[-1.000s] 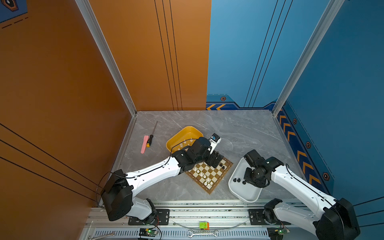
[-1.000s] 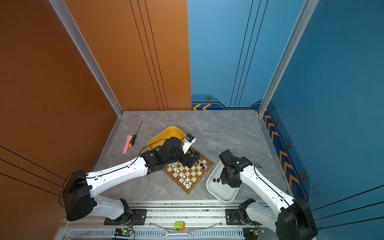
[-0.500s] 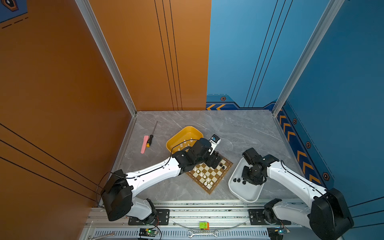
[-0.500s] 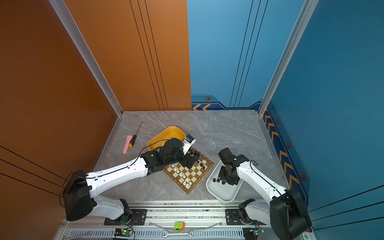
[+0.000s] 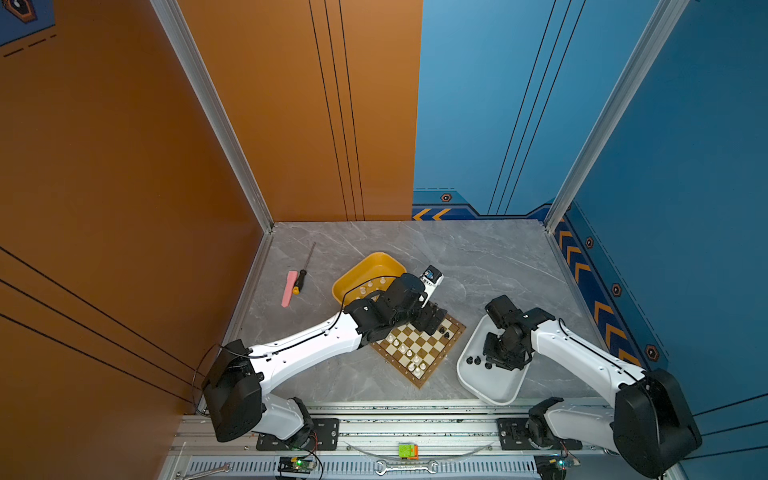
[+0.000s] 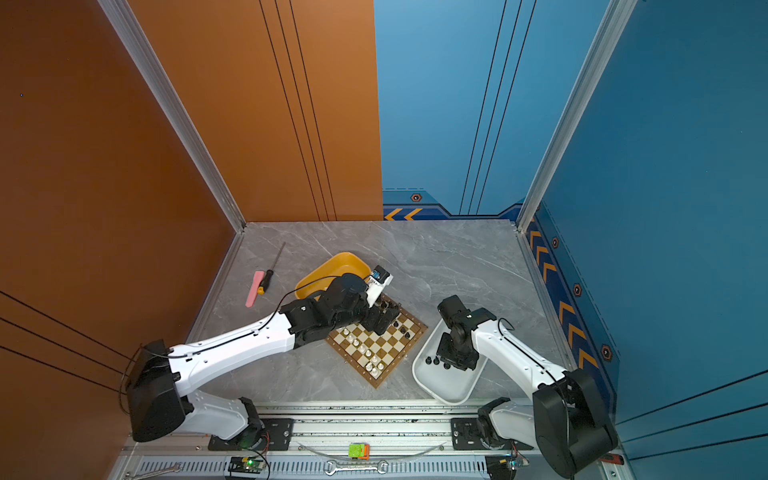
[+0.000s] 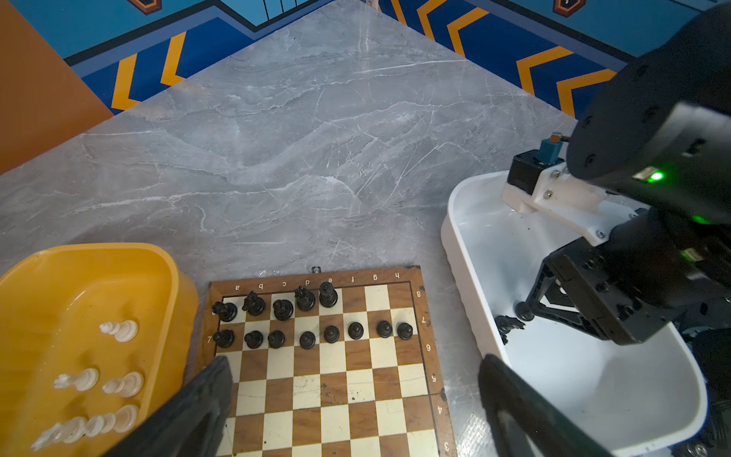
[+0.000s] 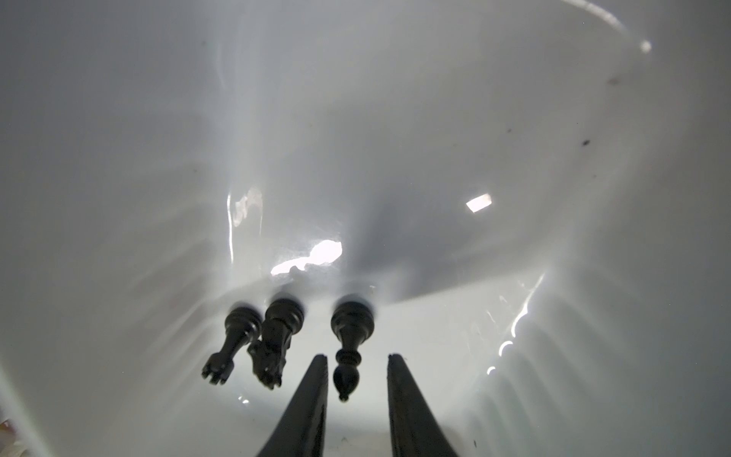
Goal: Set up the chess pieces on the board
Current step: 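Lower the right gripper onto a black piece in the white tray and grasp it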
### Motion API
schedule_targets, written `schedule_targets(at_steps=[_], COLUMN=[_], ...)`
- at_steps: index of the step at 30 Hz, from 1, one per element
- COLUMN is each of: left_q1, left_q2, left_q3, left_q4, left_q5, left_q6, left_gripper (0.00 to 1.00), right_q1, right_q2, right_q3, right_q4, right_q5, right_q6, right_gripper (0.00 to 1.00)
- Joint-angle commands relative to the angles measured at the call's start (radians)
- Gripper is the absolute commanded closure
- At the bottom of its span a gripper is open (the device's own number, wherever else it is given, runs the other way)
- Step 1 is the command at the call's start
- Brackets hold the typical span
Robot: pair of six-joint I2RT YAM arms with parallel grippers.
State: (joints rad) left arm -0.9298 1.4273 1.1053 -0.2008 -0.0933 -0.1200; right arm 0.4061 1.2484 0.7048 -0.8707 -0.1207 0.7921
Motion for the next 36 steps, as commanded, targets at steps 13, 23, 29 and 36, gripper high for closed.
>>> schedule_targets(at_steps=[13,23,29,36], left_q1=[-0.018,-0.020,-0.023,-0.023], left_q2=[0.003,-0.004,-0.020,-0.044], left_q3=[0.033,0.015,-0.003,-0.024], left_q4=[-0.061,-0.054,-0.049,-0.050], left_q5=[-0.044,-0.043,-0.049,-0.059], left_q6=[0.022,0.018,0.016,0.014], left_gripper=[0.02,0.02,0.02,0.02], right_q1=[-0.019,-0.020,-0.016,-0.015], right_q2=[0.022,-0.017,-0.010,-0.009], right_q3=[-0.007,-0.031,-0.028,-0.027], right_q4=[0.010,0.007,0.011,0.010], right_q5=[-0.011,-0.015,-0.015,-0.010], right_q6=[-0.036,-0.021,-0.019,-0.015], right_gripper=[0.74,0.74,0.75,0.77])
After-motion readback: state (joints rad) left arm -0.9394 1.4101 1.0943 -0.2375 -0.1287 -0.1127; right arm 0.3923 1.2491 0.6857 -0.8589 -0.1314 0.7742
